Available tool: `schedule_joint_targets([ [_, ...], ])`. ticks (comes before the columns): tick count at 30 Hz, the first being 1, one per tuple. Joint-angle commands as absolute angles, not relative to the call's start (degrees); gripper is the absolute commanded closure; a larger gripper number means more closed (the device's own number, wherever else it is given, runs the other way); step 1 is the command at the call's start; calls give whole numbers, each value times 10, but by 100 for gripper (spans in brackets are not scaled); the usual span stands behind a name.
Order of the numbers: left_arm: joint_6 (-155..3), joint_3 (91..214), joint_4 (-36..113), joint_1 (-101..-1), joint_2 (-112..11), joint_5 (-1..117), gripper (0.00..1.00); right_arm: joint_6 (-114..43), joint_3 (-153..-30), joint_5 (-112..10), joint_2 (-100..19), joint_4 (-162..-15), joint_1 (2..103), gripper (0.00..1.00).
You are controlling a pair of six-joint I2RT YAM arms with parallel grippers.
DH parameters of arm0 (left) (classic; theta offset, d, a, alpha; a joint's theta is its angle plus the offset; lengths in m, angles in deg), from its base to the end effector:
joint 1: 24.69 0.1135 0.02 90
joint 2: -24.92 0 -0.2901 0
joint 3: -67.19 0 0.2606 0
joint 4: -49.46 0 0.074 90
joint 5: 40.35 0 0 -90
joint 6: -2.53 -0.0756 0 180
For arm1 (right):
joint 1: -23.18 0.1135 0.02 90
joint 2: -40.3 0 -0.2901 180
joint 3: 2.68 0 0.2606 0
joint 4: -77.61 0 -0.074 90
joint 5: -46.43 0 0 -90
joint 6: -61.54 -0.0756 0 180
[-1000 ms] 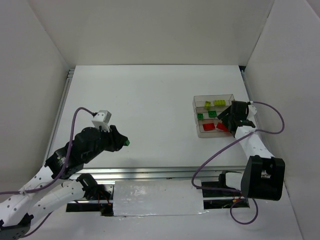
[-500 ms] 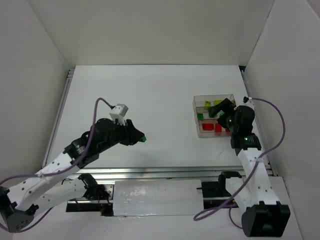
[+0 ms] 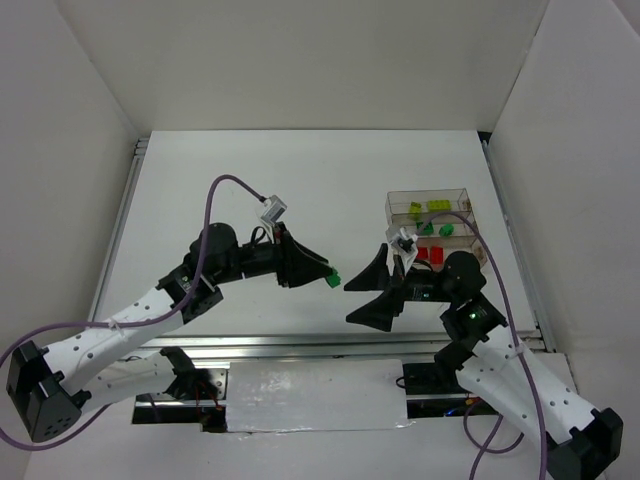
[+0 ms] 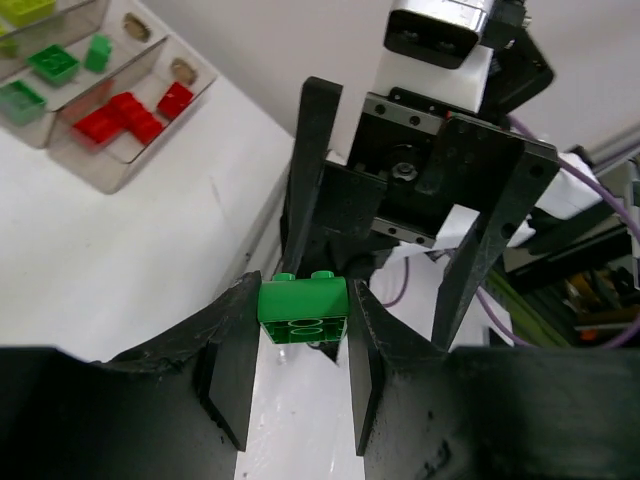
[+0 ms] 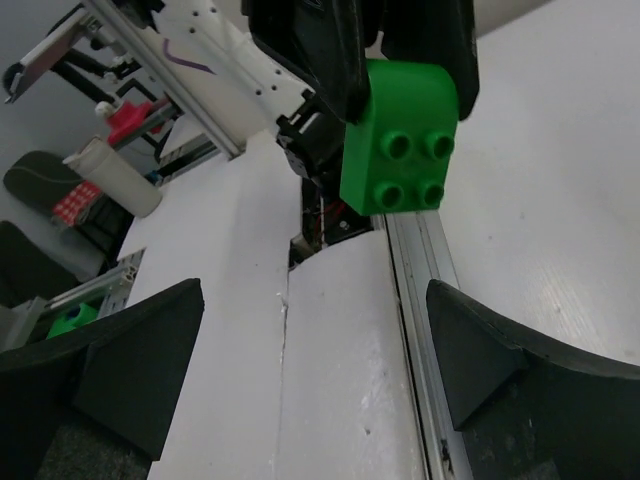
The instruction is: Sort the legos into containers by color
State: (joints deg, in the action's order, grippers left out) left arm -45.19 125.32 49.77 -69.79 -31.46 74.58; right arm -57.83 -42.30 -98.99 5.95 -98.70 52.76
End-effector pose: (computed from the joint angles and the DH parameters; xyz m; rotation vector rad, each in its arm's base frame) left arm 0.1626 -0.2083 0.3682 0.4341 1.7011 -1.4989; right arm 0.1057 0.1316 0.3043 -0.8488 1.5653 1.5090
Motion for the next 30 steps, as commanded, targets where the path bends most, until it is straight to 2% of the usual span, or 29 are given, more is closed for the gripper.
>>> schedule_joint_targets([
  [1,-423,1259,588,-701,-308,814,100,-604,-434,-1001,34,-1109,554,1],
  [5,-411,1245,612,-700,-298,832,100,-604,-443,-930,11,-1128,588,5],
  [8,-411,1238,622,-700,-291,844,100,-634,-447,-918,-7,-1179,598,10],
  [16,-411,1231,639,-700,-288,877,100,-699,-467,-934,-53,-1287,616,14],
  [18,-411,1228,641,-701,-285,877,100,-700,-474,-929,-62,-1292,621,21],
  [19,-412,1227,639,-700,-285,877,100,-701,-474,-930,-65,-1297,624,26],
  [21,-417,1229,629,-700,-284,876,100,-704,-476,-936,-75,-1310,629,46],
  [22,-423,1231,623,-700,-283,874,100,-704,-476,-936,-78,-1313,632,79],
  [23,-426,1233,615,-700,-283,869,100,-703,-476,-933,-78,-1311,631,89],
  [24,-430,1235,600,-701,-281,867,97,-702,-473,-925,-77,-1310,632,95],
  [25,-435,1240,588,-701,-278,860,86,-693,-471,-921,-76,-1306,632,100],
  [26,-441,1247,568,-701,-277,828,42,-682,-470,-914,-73,-1279,632,100],
  [27,-458,1269,502,-701,-272,802,8,-644,-475,-883,-67,-1250,631,100],
  [28,-469,1284,459,-700,-268,734,1,-621,-479,-855,-64,-1169,631,100],
  [29,-478,1302,414,-700,-268,733,1,-602,-483,-820,-60,-1129,631,100],
  [30,-486,1320,366,-700,-264,639,0,-588,-493,-779,-59,-1087,623,100],
])
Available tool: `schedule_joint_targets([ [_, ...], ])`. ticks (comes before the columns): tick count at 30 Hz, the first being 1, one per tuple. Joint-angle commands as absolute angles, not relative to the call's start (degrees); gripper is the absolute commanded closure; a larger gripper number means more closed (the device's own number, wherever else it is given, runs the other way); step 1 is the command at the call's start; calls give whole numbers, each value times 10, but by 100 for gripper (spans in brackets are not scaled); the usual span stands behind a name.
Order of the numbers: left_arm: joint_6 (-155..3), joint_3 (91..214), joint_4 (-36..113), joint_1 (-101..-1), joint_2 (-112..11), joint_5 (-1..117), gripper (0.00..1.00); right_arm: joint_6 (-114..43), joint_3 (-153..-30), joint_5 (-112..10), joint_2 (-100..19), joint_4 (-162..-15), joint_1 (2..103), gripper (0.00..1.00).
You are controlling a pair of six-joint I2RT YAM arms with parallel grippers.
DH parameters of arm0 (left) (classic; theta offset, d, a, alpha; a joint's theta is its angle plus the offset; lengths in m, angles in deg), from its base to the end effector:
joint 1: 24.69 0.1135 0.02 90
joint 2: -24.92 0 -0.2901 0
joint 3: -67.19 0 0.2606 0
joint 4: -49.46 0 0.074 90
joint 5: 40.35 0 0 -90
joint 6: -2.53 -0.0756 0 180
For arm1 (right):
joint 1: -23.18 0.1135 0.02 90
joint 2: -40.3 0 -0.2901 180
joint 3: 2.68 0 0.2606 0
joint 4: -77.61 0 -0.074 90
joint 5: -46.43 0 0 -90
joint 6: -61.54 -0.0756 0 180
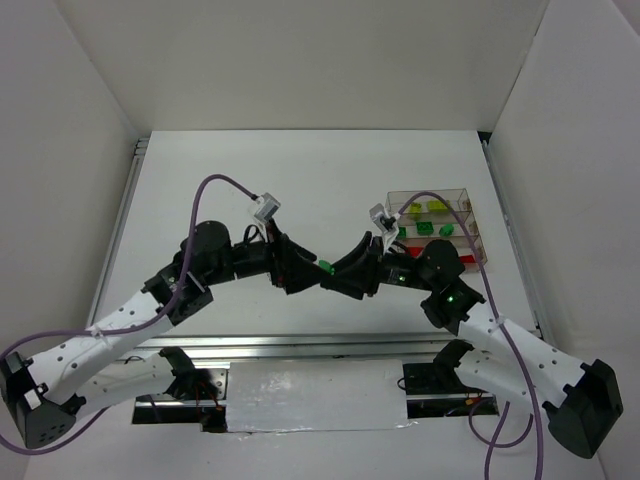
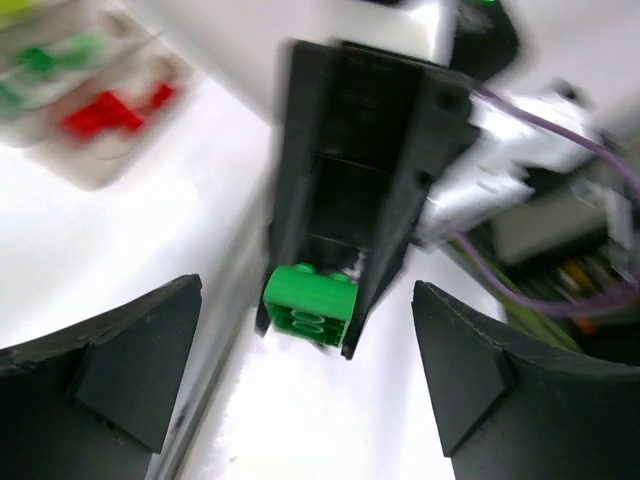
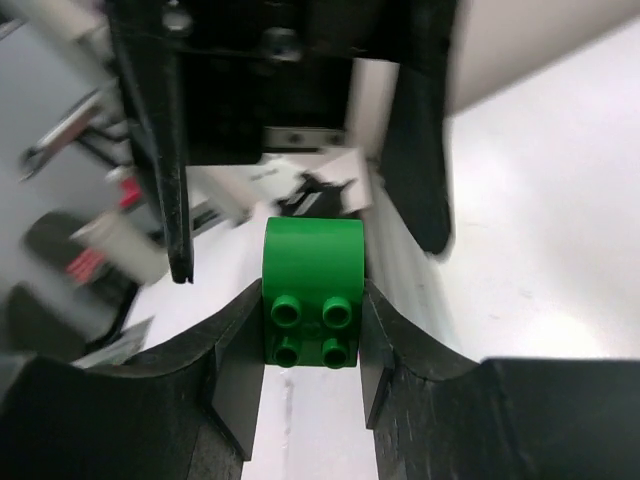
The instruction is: Sort the legos into containers by color
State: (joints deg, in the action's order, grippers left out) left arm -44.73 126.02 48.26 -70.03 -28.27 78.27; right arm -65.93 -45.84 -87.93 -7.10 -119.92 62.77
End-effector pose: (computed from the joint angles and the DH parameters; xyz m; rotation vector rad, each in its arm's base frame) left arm 0.1468 -0.2000 0.3822 0.4978 1.6582 -1.5599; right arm 0.1267 0.1734 0.3372 -0.7678 1.4249 1.5916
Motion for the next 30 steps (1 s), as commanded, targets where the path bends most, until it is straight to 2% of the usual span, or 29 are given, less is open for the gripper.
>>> schedule_joint_targets([
  [1,-490,1358,260,-701,-263,580,0,-579,-499,-732,-62,-1049,614,100],
  [2,-485,1379,206,-700,-262,516,0,-583,-506,-631,-68,-971,601,100],
  [3,-478,1395,156,-700,-258,393,1,-593,-529,-578,-87,-930,564,100],
  [5,-457,1431,39,-700,-247,291,0,-621,-553,-464,-113,-827,511,100],
  [7,-462,1440,-7,-700,-221,215,0,-648,-583,-440,-151,-788,413,100],
  [10,-511,1437,-39,-700,-175,219,0,-664,-629,-380,-214,-737,327,98],
  [14,-528,1444,-106,-699,-136,183,0,-682,-713,-321,-324,-677,268,100],
  [17,-535,1431,-142,-700,-114,144,1,-692,-729,-305,-364,-682,239,100],
  [22,-547,1383,-129,-700,-85,137,0,-695,-754,-292,-410,-679,236,83],
  [25,-549,1372,-117,-699,-81,145,0,-702,-763,-281,-434,-675,219,81],
  [26,-550,1373,-118,-700,-84,147,1,-703,-764,-279,-437,-676,218,75],
  [27,-549,1373,-120,-699,-84,144,1,-703,-765,-278,-439,-676,215,53],
  [28,-549,1371,-120,-699,-86,143,1,-703,-765,-278,-442,-676,215,38],
  [30,-550,1367,-116,-699,-87,150,0,-702,-767,-277,-445,-673,216,17],
])
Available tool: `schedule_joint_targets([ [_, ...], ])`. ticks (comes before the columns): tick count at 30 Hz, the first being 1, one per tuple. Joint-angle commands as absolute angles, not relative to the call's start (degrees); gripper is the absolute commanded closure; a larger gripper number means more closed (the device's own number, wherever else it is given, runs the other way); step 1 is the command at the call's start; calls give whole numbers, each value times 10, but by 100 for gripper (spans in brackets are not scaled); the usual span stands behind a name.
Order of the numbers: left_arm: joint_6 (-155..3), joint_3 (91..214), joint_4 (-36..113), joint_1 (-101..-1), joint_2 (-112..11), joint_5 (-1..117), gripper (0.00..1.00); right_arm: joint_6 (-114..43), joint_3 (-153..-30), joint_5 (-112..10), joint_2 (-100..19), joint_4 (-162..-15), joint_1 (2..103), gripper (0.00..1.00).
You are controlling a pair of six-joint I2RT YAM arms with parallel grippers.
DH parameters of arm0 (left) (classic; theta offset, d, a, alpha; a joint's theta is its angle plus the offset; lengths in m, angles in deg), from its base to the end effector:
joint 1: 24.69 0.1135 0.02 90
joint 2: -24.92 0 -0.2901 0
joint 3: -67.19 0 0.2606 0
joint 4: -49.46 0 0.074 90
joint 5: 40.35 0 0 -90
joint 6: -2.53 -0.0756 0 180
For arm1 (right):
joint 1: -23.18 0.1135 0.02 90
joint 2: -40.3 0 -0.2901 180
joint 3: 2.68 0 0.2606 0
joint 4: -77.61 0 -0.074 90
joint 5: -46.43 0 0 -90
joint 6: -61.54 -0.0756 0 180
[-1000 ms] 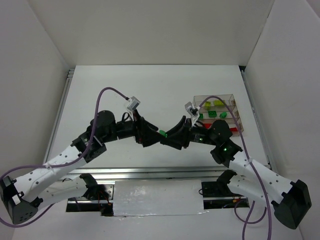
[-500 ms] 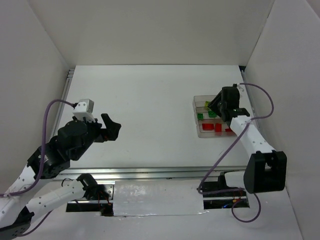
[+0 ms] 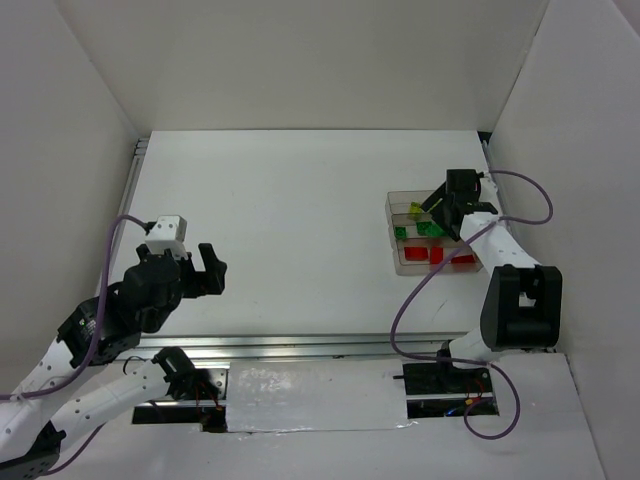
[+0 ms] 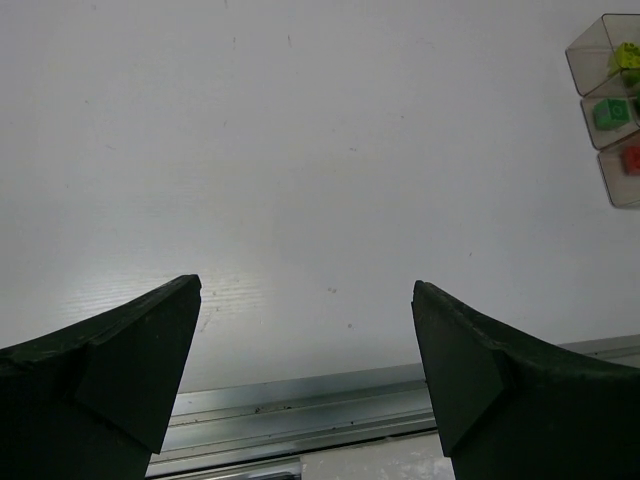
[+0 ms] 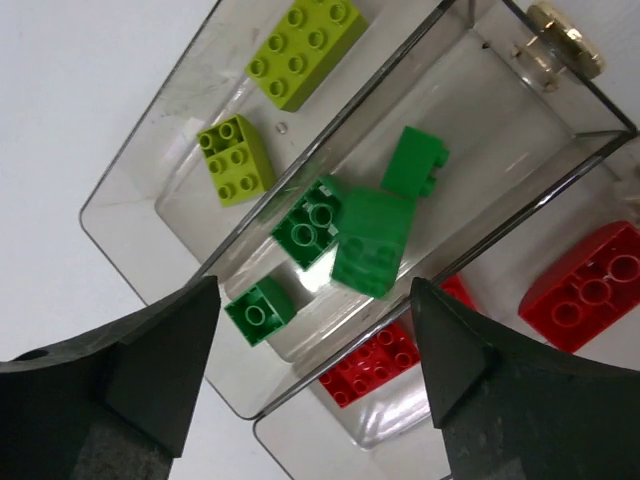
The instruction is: Sort the legos into containers by color
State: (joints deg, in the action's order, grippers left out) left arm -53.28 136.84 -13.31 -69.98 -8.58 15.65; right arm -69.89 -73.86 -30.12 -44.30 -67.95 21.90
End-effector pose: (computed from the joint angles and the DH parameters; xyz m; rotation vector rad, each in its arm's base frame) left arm 0.1079 -0.0489 0.3661 -0.1759 1.9561 -0.3080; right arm 0.3447 -0.0253 0.2324 0.9651 2.1721 0.0510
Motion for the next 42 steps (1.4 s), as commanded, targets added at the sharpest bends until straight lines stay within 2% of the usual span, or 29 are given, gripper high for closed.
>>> schedule_joint_targets([
  [1,-551,1366,-114,-699,-86,151,0,-700,-766,-280,-443,-675,216,15],
  [3,-550,1367,-114,-699,-87,149,1,-693,-765,-284,-441,-680,216,5],
  [7,-546,1366,-113,-699,-92,140,1,-685,-773,-298,-412,-659,219,1],
  [9,-518,1377,-132,-699,-107,112,1,-658,-761,-315,-372,-660,229,0],
  [14,-418,1428,-206,-671,-159,9,0,-575,-734,-331,-182,-611,341,0],
  [17,-416,1456,-208,-654,-170,-4,1,-567,-745,-266,-80,-542,438,0],
  [20,-431,1490,-205,-650,-181,-13,0,-572,-765,-238,2,-476,487,0],
  [23,-455,1515,-208,-650,-179,-26,1,-552,-801,-247,83,-402,492,0],
  [29,-477,1517,-240,-650,-126,-73,0,-507,-885,-291,173,-290,491,0],
  [35,-438,1534,-314,-650,-71,-83,0,-490,-911,-256,206,-216,491,0],
  [42,-429,1522,-333,-650,-14,-68,0,-501,-897,-260,232,-215,495,0],
])
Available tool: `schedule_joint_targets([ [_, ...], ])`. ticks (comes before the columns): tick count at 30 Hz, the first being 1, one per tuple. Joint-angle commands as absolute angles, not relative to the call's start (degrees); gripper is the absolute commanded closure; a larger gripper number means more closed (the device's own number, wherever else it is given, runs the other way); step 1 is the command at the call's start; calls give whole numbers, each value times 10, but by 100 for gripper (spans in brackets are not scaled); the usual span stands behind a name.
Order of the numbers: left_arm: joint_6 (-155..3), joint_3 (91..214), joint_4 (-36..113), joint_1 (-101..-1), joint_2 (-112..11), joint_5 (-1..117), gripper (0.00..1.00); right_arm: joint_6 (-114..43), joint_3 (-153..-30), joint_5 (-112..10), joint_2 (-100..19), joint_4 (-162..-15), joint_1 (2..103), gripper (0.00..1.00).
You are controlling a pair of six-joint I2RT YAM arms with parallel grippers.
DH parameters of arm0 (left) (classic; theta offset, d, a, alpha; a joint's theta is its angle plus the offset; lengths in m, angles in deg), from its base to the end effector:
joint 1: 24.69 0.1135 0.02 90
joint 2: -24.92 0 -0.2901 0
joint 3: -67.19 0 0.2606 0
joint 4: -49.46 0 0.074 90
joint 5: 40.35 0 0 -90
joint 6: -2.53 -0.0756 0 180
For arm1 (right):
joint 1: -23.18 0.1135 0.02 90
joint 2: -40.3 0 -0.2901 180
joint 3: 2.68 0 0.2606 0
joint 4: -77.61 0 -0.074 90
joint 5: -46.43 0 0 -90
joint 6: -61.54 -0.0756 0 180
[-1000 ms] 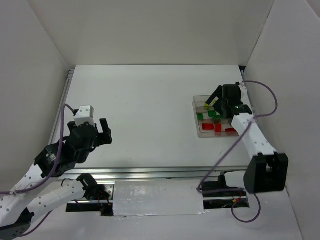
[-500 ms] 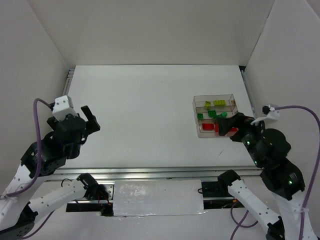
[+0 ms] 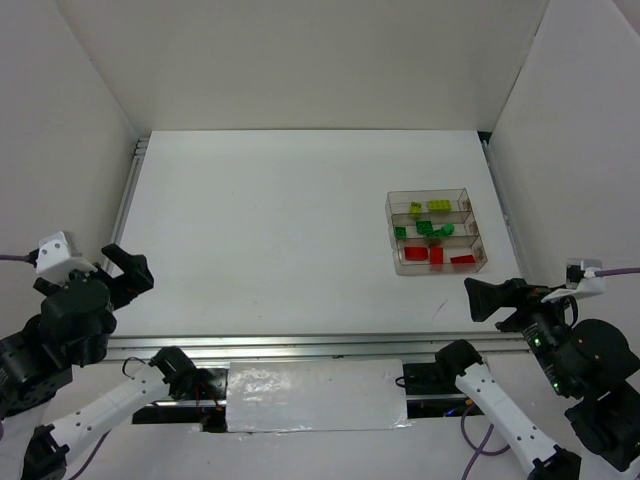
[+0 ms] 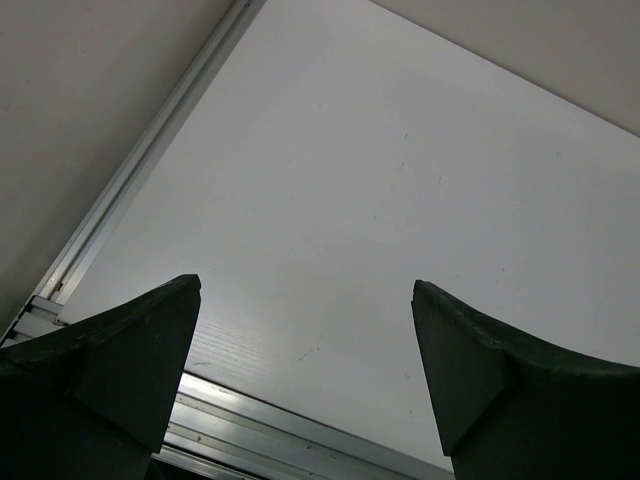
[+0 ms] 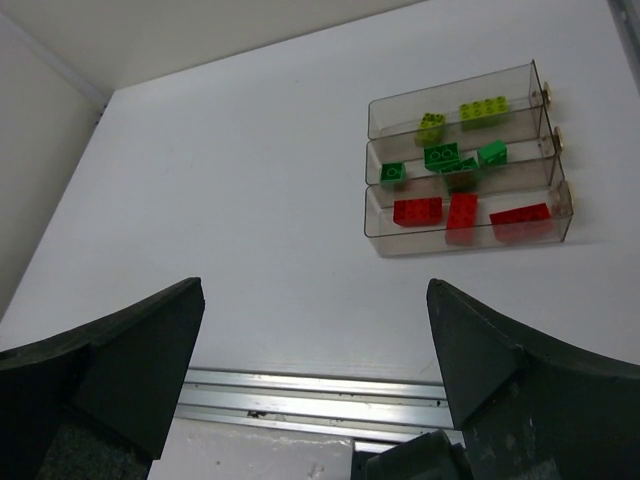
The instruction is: Sort the legos into containers by color
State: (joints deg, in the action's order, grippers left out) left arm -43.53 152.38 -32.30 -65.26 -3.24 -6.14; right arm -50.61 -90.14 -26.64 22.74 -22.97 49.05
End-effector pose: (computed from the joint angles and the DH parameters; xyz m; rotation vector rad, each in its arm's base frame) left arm 0.0497 0.0398 0.4203 -0.6308 1.6952 -0.0665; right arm -0.0108 -0.0297 0.4216 0.1616 1.7357 0.3604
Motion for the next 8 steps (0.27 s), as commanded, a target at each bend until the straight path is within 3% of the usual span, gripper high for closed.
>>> schedule_joint_targets([
  [1,-429,1520,-334,-650,-8,-66,0,-502,-895,-264,231,-217,494,0],
  [8,-440,1506,-320,-650,3,-55,1,-510,-895,-304,216,-242,494,0],
])
